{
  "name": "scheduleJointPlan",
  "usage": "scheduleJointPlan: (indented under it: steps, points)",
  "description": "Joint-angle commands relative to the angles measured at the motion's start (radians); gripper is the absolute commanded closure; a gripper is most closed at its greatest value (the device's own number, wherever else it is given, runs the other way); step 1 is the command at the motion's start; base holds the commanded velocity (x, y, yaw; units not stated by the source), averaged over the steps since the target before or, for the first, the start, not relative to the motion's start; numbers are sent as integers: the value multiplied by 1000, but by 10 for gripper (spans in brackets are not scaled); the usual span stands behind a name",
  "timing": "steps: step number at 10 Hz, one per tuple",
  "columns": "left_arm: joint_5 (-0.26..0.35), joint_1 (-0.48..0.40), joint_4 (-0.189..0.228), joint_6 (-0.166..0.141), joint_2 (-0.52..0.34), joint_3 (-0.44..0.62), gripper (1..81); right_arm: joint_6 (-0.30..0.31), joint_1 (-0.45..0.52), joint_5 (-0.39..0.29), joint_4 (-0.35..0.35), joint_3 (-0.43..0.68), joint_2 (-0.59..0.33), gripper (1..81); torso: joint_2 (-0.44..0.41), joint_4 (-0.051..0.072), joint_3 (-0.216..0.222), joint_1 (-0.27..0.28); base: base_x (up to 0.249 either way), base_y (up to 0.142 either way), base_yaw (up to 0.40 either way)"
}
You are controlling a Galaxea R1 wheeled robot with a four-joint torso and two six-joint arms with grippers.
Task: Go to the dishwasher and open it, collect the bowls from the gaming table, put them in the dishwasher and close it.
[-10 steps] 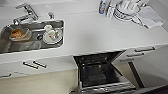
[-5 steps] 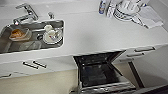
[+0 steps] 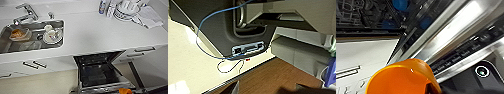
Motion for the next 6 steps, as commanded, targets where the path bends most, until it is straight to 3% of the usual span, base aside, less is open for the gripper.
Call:
scheduleJointPlan:
  steps: [1, 3, 6]
  points:
    - [12, 74, 25, 1, 16, -16, 10, 84, 232, -45, 3, 101, -112, 811, 0, 0, 0, 0, 0, 0, 0]
    - [12, 82, 24, -1, 45, -65, 10, 86, 281, -66, 3, 84, -50, 811, 0, 0, 0, 0, 0, 0, 0]
    - [8, 106, 16, -1, 81, -127, 10, 109, 289, -72, 3, -55, 109, 811, 0, 0, 0, 0, 0, 0, 0]
